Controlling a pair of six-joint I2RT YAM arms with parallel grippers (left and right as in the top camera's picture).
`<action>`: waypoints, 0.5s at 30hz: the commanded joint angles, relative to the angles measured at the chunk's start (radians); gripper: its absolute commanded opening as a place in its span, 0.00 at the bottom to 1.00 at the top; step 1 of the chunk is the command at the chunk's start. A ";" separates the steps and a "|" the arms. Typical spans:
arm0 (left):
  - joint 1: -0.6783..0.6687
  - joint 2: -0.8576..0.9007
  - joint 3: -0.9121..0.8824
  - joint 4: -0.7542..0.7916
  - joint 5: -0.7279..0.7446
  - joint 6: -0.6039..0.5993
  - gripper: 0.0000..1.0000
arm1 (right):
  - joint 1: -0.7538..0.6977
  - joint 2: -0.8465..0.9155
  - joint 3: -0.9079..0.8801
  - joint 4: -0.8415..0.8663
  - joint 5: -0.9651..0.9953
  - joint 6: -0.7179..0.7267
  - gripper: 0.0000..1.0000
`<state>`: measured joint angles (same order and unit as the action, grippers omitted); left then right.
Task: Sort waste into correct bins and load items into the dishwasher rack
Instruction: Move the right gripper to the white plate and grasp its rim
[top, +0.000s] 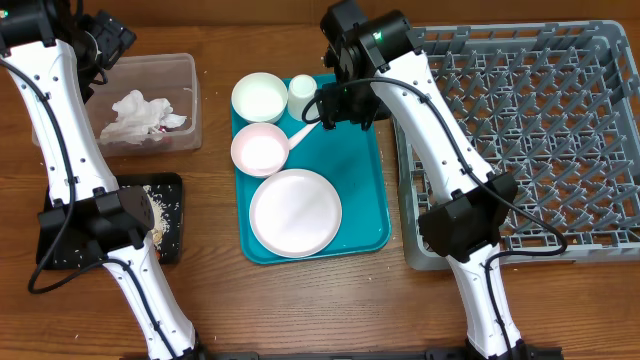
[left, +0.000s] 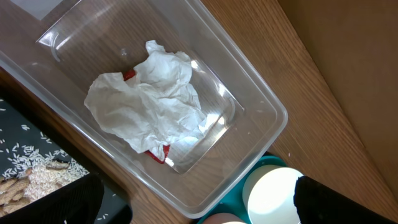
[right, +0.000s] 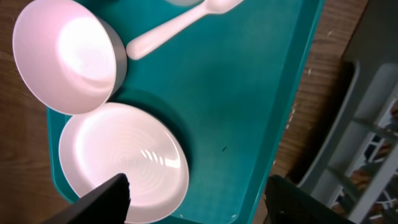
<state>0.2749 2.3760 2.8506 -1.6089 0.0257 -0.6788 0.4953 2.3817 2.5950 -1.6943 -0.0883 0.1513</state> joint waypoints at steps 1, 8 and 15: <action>-0.008 -0.002 -0.002 -0.002 -0.007 -0.006 1.00 | -0.002 -0.009 -0.075 0.000 -0.064 -0.056 0.72; -0.008 -0.002 -0.002 -0.002 -0.007 -0.006 1.00 | 0.012 -0.009 -0.316 0.003 -0.097 -0.047 0.72; -0.008 -0.002 -0.002 -0.002 -0.007 -0.006 1.00 | 0.083 -0.008 -0.510 0.119 -0.131 -0.047 0.71</action>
<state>0.2749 2.3760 2.8506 -1.6085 0.0257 -0.6788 0.5343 2.3829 2.1250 -1.6135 -0.1814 0.1078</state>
